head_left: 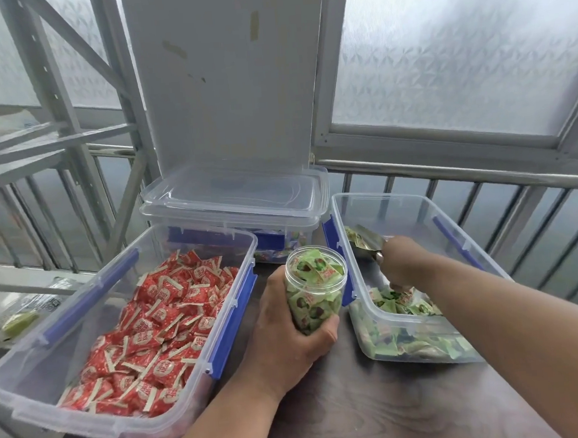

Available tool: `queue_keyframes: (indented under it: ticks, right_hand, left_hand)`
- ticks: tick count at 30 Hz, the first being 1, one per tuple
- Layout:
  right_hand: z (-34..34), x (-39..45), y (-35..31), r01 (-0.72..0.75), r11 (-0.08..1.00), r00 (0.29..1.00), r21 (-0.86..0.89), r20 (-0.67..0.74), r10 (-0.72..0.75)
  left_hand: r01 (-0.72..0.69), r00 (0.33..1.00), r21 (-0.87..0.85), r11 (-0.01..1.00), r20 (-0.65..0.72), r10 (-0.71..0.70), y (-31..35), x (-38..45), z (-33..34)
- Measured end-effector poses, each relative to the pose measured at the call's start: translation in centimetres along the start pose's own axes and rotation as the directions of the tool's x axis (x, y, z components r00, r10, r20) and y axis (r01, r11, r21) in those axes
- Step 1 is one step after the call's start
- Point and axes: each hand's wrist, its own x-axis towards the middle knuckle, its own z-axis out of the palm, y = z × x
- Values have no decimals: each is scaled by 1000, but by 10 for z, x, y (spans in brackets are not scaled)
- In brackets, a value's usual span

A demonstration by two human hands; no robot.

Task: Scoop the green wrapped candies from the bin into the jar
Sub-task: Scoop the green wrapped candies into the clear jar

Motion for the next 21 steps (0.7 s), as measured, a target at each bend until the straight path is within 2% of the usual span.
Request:
queue_keyframes:
  ticks: [4,7,13,16,21]
  right_hand:
    - [-8,-7,4,45,998,999,-38,4,-45]
    - [-19,-13,16,26,982,998,189,-68,-14]
    - [-56,-47,42,77,958,978,277,-208,-19]
    - [-81,-72,52,146,944,960,296,-272,-64]
    - [-110,-118,55,289,918,928,274,-317,-197]
  left_hand:
    - [4,1000,2,1000,-3,-4,2,-1,-1]
    - [6,1000,-10,1000,6,-6,3,0,-2]
    - [9,1000,20,1000,-15,-9,9,-5,-3]
    - [-12,999,94,995,-40,16,13,-5,-5]
    - [10,1000,89,996,-18,-8,20,-6,-6]
